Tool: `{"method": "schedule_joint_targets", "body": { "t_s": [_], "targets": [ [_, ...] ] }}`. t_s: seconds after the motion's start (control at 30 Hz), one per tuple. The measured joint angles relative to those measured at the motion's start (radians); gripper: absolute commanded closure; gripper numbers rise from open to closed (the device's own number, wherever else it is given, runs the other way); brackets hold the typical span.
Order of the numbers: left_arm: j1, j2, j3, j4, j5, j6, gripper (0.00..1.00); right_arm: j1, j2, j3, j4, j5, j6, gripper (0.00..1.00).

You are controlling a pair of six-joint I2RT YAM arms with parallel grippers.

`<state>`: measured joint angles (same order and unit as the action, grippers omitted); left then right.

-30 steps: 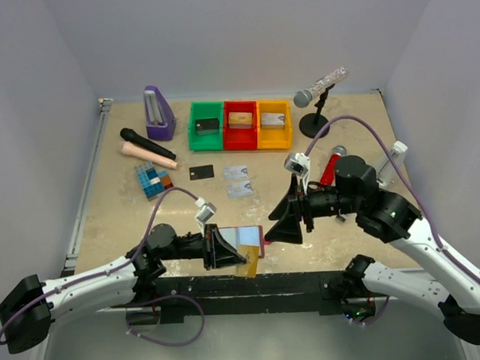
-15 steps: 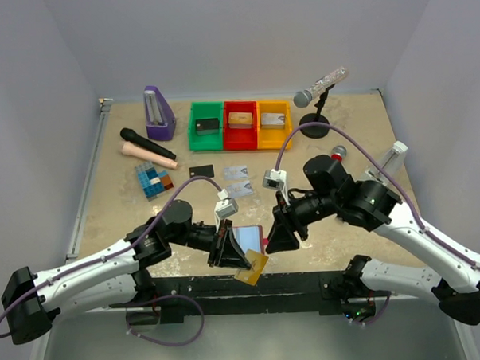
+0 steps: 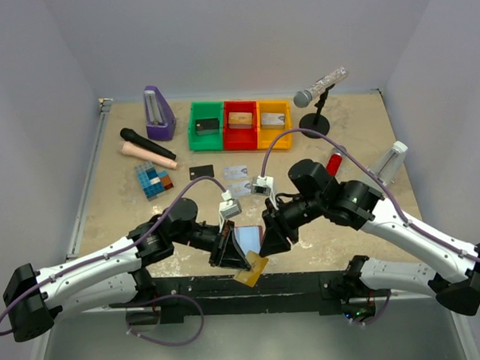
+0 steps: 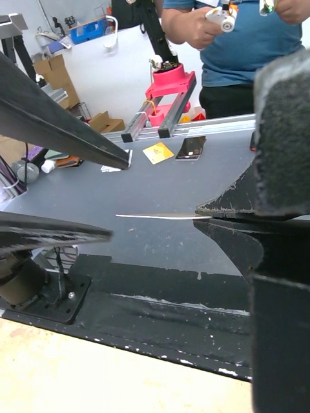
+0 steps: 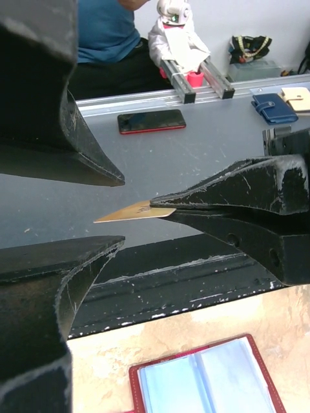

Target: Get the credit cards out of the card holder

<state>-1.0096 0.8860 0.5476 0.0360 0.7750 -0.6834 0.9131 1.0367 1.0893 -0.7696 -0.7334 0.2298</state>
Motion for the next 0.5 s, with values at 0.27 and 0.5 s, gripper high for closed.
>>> {"method": "schedule_joint_targets", "body": {
  "t_s": [0.27,0.5],
  "targets": [
    [-0.001,0.0,0.014,0.001,0.0,0.0,1.0,0.032,0.025,-0.015,0.039,0.006,0.024,0.64],
    [-0.001,0.0,0.014,0.007,0.0,0.0,1.0,0.035,0.03,-0.027,0.061,0.008,0.035,0.66]
  ]
}}
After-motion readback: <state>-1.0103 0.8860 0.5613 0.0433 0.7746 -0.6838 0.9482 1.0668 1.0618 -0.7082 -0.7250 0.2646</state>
